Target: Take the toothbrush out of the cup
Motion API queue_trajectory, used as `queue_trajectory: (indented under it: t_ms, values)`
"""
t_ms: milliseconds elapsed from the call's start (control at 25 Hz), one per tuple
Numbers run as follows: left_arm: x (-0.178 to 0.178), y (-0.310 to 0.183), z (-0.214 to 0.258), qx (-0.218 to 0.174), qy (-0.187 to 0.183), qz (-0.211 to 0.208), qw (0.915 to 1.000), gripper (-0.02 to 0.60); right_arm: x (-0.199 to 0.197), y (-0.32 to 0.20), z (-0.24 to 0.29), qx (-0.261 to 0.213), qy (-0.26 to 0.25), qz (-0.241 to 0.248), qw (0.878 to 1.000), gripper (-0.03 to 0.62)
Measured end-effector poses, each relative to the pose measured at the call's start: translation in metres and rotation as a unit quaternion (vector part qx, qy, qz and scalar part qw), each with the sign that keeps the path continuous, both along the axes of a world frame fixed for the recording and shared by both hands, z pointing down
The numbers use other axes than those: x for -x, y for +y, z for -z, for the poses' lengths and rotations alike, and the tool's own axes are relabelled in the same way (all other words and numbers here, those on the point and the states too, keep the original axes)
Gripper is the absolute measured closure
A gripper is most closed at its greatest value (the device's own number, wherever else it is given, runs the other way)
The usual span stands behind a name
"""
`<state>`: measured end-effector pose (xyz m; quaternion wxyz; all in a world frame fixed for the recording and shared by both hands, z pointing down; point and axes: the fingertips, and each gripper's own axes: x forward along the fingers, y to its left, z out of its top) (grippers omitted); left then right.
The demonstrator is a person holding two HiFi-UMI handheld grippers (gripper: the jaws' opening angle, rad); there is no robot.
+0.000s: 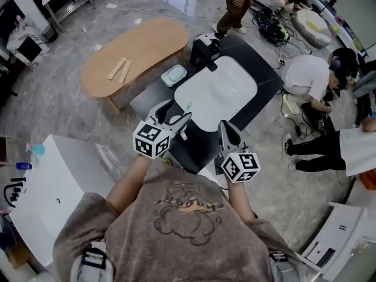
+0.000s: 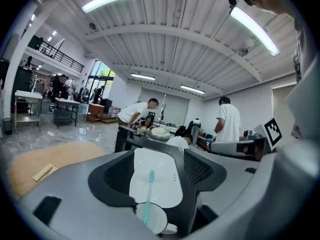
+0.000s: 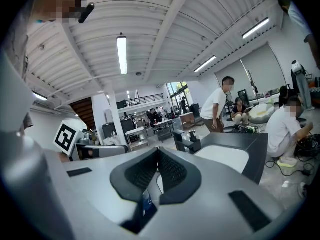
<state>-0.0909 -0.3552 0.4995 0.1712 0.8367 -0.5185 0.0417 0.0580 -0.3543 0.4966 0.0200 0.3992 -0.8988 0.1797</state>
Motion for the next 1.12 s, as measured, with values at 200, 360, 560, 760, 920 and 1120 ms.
queue_trajectory:
  t_ms: [200,360,560,760,920,1120]
  values:
    - [-0.003,-0.005,-0.034,0.034,-0.017,-0.010,0.9992,0.272,-0.004,0.000,-0.002,0.003,0.002,-0.009,1.000,0.591]
    - [-0.009,-0.008,-0.062,0.063,-0.050,-0.026,0.9964,0.272,-0.008,0.003,-0.004,0.008,0.003,-0.015,1.000,0.590]
    - [-0.013,-0.010,-0.082,0.088,-0.077,-0.035,0.9926,0.273,-0.013,0.005,-0.004,0.011,0.005,-0.025,1.000,0.590]
    - [-0.017,-0.006,-0.103,0.114,-0.101,-0.050,0.9870,0.297,-0.021,0.008,-0.007,0.015,0.006,-0.036,0.999,0.589]
    - [-0.020,-0.005,-0.111,0.125,-0.111,-0.058,0.9843,0.346,-0.028,0.009,-0.008,0.017,0.007,-0.045,0.999,0.590]
    - [-0.022,-0.004,-0.115,0.131,-0.118,-0.059,0.9825,0.378,-0.033,0.011,-0.007,0.019,0.009,-0.051,0.998,0.590]
